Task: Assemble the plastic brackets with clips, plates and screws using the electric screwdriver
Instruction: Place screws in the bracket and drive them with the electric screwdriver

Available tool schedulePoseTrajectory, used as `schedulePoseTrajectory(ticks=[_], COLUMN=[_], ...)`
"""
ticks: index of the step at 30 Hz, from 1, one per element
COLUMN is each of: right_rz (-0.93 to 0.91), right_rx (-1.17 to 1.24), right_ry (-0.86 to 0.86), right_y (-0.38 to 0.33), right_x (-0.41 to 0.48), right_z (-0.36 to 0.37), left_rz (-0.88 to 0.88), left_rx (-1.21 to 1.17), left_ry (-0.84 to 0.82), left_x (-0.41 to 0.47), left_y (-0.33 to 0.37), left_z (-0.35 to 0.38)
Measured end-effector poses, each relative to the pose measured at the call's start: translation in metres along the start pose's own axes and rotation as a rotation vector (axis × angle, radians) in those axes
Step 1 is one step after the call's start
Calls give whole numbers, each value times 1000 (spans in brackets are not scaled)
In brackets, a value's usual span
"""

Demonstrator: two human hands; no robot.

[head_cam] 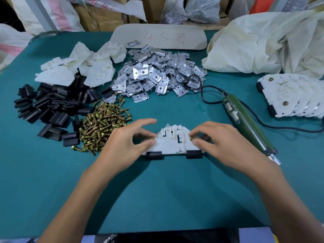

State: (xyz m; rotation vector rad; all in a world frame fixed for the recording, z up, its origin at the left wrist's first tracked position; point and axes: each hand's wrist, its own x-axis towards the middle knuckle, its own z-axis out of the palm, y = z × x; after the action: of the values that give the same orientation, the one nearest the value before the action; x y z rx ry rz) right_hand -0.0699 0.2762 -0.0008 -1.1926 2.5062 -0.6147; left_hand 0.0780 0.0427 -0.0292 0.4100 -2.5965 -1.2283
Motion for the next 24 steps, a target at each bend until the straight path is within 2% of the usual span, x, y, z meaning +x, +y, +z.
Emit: schedulePoseTrajectory(ticks=[5, 10, 14, 17, 20, 22, 24], right_rz=[31, 0, 15, 44, 73, 132, 287], right_rx=[26, -12, -9, -6, 91, 25, -72], right_ry=[22, 24, 51, 51, 215, 398, 425], right_y=[2, -2, -3, 3, 16, 30, 47], right_x=[2, -1, -2, -7, -17, -23, -28], right_z=[3, 3, 4, 0, -16, -30, -41], left_rz=[25, 49, 45, 31, 54, 49, 63], left_rx=[46, 51, 54, 53, 90, 126, 191], left_ry=[28, -68, 64, 66, 4, -86, -185], left_x=[1, -4, -4, -5, -5, -4, 1], left_y=[3, 2, 2, 2, 1, 2, 6], left_z=[5, 0, 5, 5, 2, 4, 10])
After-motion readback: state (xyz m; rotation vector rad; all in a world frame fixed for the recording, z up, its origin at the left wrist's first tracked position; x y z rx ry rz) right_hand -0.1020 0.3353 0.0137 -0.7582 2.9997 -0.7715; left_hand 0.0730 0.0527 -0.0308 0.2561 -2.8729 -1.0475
